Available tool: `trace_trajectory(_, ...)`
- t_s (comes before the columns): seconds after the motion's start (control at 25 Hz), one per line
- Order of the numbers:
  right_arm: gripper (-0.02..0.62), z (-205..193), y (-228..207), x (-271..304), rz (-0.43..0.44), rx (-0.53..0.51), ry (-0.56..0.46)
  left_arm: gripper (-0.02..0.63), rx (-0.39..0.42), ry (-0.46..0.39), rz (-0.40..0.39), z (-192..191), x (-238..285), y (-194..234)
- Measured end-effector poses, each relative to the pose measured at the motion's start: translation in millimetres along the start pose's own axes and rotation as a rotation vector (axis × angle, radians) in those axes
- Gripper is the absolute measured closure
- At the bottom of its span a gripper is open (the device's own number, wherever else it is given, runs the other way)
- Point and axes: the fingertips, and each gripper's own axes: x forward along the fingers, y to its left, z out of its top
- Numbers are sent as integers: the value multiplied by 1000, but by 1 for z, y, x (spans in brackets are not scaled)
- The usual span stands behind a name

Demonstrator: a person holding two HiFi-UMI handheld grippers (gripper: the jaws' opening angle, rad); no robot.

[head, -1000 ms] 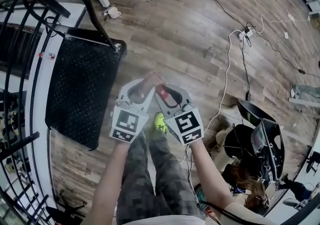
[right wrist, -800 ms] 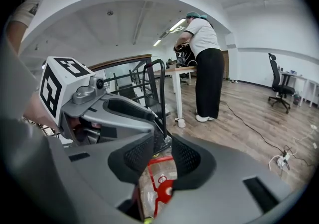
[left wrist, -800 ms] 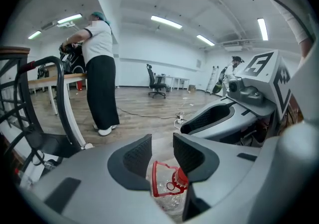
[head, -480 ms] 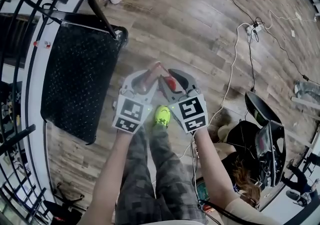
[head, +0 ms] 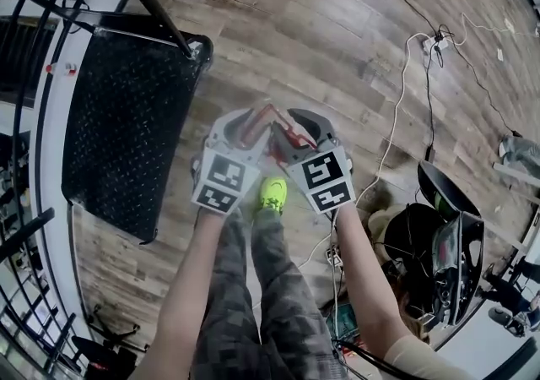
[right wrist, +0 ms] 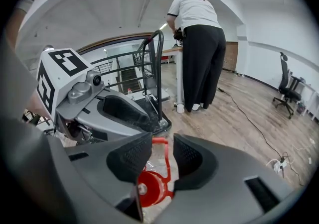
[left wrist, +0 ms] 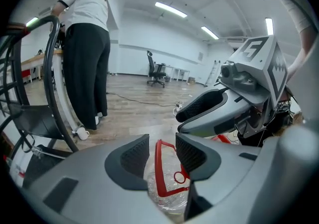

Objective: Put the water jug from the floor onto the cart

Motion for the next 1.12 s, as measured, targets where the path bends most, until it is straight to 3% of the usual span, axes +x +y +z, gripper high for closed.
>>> trace_trajectory(0.36,480,-30,-7,37,57,-96,119,460,-53,60,-26,-34,27,8)
trace_trajectory(1.12,484,-56,-21,82,99,-90,214,462,-156,121,-52,-68,65,21)
